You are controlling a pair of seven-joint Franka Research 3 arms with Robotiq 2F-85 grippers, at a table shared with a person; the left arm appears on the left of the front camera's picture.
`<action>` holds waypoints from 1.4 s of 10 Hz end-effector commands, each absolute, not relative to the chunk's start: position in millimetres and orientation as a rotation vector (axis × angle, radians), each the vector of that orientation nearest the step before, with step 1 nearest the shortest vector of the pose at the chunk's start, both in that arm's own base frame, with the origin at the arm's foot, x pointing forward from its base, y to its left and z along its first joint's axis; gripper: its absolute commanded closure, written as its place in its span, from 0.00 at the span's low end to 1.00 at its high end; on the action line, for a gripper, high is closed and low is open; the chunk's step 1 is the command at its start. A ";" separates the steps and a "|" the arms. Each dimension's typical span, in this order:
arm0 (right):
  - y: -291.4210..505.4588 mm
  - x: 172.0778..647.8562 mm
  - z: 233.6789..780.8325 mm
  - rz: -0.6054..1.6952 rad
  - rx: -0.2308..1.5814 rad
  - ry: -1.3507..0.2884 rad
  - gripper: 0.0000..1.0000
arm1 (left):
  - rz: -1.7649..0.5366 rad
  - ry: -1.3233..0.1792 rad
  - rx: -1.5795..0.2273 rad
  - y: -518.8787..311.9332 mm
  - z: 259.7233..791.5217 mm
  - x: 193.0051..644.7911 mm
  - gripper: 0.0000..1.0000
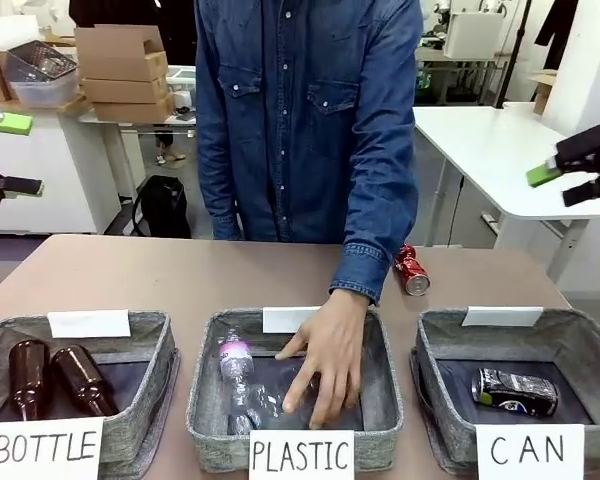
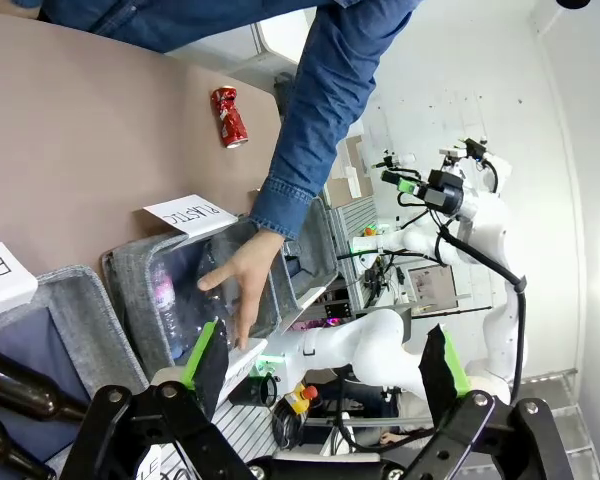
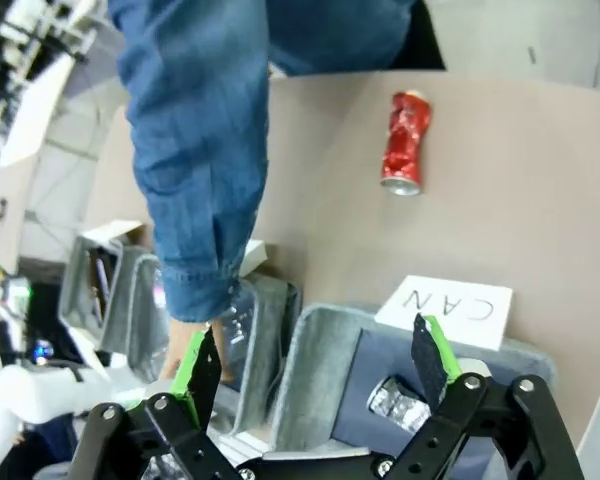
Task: Sort the can waste into the basket.
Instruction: Pick up the can waste from the table and place it in the right Fabric basket.
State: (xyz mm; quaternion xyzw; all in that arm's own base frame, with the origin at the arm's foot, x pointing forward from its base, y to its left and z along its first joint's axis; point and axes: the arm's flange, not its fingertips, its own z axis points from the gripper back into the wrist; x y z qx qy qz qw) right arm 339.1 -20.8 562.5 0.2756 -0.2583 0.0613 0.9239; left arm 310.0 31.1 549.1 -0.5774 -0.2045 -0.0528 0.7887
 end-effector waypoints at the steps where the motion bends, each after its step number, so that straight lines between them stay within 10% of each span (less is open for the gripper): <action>1: -31.3 352.0 573.0 0.135 0.567 -0.560 0.00 | -0.135 -0.442 -1.241 34.6 548.9 308.2 0.00; 4: -26.3 335.4 576.8 0.058 0.522 -0.614 0.00 | -0.135 -0.442 -1.241 34.6 548.9 308.2 0.00; 14: 143.1 590.0 420.2 0.097 0.063 -0.196 0.00 | -0.135 -0.442 -1.241 34.6 548.9 308.2 0.00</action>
